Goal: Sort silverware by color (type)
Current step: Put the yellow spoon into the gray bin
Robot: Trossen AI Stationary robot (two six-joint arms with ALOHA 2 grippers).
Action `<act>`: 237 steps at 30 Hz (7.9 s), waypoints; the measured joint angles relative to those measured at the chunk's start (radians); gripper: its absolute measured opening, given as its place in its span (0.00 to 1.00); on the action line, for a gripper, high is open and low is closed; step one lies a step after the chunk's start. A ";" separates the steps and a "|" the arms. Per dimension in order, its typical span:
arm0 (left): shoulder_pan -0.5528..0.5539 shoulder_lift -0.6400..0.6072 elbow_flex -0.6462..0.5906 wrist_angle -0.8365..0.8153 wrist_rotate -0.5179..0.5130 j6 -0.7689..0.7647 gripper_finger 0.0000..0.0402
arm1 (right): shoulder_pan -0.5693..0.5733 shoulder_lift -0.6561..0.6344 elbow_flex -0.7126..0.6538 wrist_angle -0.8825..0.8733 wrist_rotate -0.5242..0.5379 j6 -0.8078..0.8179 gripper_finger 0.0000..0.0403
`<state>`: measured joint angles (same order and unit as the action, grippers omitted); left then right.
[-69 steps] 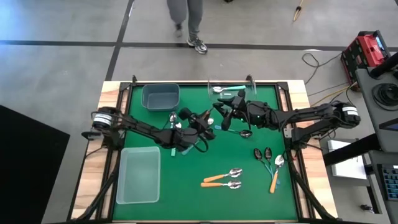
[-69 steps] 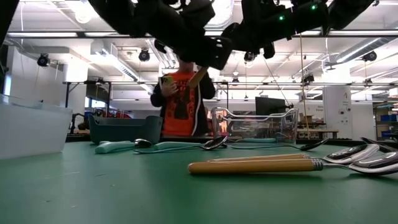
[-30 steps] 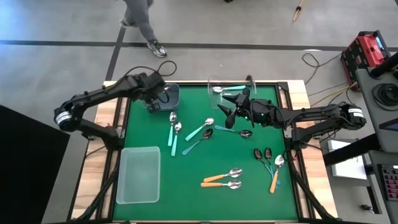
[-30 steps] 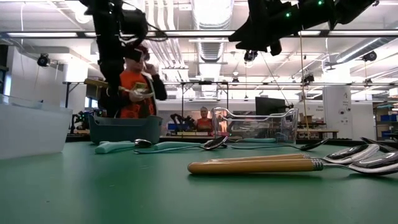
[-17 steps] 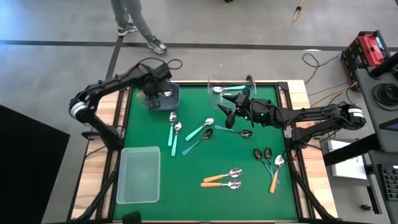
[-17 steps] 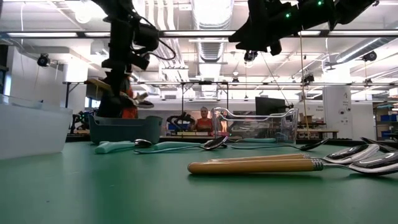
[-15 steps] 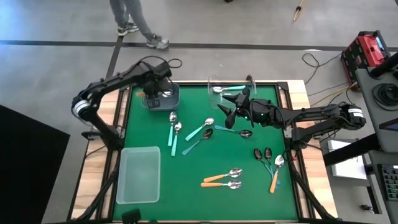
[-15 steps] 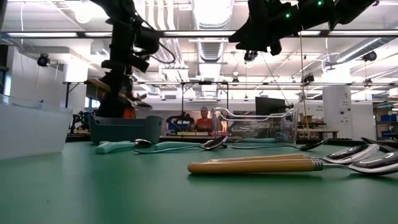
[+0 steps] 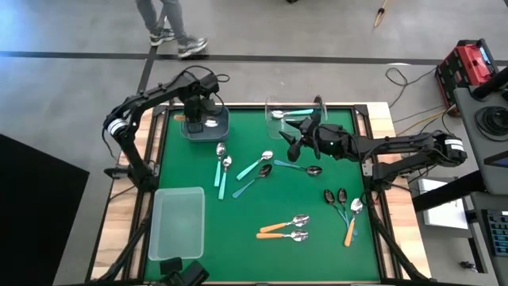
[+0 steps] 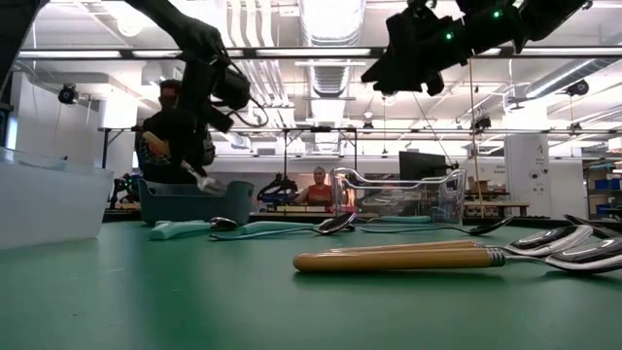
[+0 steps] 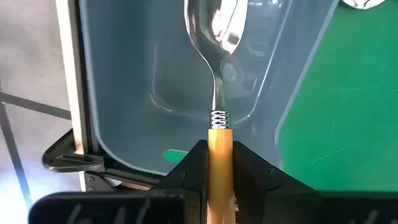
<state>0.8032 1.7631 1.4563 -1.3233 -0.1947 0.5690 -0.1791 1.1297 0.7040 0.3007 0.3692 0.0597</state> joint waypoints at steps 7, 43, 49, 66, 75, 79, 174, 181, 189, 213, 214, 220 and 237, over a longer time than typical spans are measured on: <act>0.000 0.036 -0.001 0.022 0.004 0.029 0.05 | -0.011 0.000 0.000 -0.043 0.000 0.021 0.53; 0.023 0.054 0.000 0.085 0.136 -0.092 0.05 | -0.011 0.000 0.000 -0.065 -0.001 0.044 0.53; 0.023 0.032 0.008 0.092 0.135 -0.109 0.05 | -0.011 0.000 0.000 -0.065 -0.001 0.037 0.53; -0.035 -0.260 0.018 0.295 0.296 -0.279 0.05 | -0.011 0.000 0.000 -0.083 -0.064 0.020 0.53; -0.278 -0.439 -0.122 0.610 0.387 -0.402 0.05 | -0.011 0.009 0.000 -0.058 -0.222 -0.053 0.53; -0.433 -0.492 -0.240 0.824 0.327 -0.452 0.05 | -0.008 0.040 0.000 0.018 -0.285 -0.061 0.53; -0.785 -0.088 -0.470 1.783 -0.518 -0.080 0.51 | -0.020 0.072 0.005 0.078 -0.150 0.157 0.02; -0.784 -0.088 -0.470 1.778 -0.517 -0.083 0.41 | -0.020 0.072 0.005 0.078 -0.149 0.162 0.02; -0.784 -0.080 -0.469 1.777 -0.517 -0.087 0.33 | -0.020 0.072 0.005 0.078 -0.149 0.165 0.02; -0.785 -0.079 -0.469 1.766 -0.502 -0.141 0.06 | -0.020 0.073 0.005 0.075 -0.148 0.156 0.06; -0.784 -0.080 -0.469 1.766 -0.507 -0.143 0.06 | -0.020 0.073 0.005 0.067 -0.148 0.156 0.08; -0.784 -0.107 -0.469 1.694 -0.510 -0.173 0.06 | -0.020 0.073 0.005 0.064 -0.148 0.166 0.29; -0.493 -0.469 -0.468 0.917 -0.154 -0.123 0.06 | -0.020 0.050 0.005 0.035 -0.133 0.166 0.52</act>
<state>0.3103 1.2938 0.9878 -0.4058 -0.3484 0.4456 -0.1993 1.1801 0.7090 0.3357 0.2363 0.2257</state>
